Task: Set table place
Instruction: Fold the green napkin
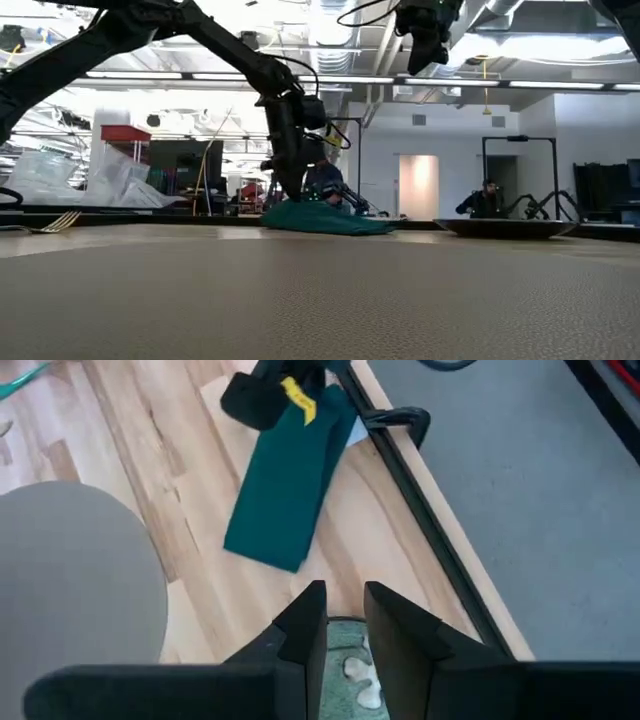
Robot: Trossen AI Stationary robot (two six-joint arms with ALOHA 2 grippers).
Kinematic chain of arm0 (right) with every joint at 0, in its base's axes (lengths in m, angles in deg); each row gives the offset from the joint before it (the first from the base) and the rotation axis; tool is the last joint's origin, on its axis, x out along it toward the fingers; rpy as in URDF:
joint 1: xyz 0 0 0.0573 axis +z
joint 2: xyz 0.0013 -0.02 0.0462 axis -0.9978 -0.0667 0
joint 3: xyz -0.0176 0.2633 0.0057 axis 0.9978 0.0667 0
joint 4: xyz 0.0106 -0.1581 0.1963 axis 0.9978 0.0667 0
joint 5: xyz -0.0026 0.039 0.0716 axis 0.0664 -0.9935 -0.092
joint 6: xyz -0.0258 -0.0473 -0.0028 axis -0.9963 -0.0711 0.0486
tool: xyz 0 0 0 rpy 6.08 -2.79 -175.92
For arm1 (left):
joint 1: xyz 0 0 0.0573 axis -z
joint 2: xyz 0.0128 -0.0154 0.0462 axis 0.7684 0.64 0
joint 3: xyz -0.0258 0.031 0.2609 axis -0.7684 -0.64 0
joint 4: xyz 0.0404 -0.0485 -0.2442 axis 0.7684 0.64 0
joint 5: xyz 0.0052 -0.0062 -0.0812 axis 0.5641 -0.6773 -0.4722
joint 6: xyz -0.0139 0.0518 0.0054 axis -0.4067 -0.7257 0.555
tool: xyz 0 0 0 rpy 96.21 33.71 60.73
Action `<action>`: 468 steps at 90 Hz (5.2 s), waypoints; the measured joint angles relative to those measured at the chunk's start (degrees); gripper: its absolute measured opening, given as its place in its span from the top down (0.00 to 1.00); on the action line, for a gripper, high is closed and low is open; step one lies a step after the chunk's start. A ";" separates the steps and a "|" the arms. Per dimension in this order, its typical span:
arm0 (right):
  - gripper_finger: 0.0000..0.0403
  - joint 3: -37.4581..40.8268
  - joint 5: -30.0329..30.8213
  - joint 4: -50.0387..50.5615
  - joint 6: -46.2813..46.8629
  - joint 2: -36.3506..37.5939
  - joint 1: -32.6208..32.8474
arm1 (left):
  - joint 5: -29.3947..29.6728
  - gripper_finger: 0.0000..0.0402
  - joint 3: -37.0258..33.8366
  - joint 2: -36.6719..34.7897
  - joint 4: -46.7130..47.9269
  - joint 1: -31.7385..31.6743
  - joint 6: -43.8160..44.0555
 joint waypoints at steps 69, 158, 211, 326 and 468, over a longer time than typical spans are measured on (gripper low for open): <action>0.84 0.02 0.41 0.00 1.03 0.37 -0.04 | -1.55 0.96 -8.00 0.35 -6.25 10.20 -3.39; 0.84 -0.01 0.12 -0.01 1.66 0.42 -0.46 | 2.73 1.00 -33.53 -7.40 21.00 23.17 3.46; 0.84 0.02 0.14 -0.02 1.71 0.44 -0.53 | 25.46 1.00 -79.62 -66.67 -30.31 26.11 74.80; 0.84 0.01 0.14 -1.11 2.44 0.44 -0.68 | 13.20 1.00 -67.20 -41.46 0.83 19.68 50.96; 0.84 -0.16 -13.58 -10.60 5.15 -3.69 -5.42 | 19.60 1.00 -59.89 -53.11 17.53 58.23 142.72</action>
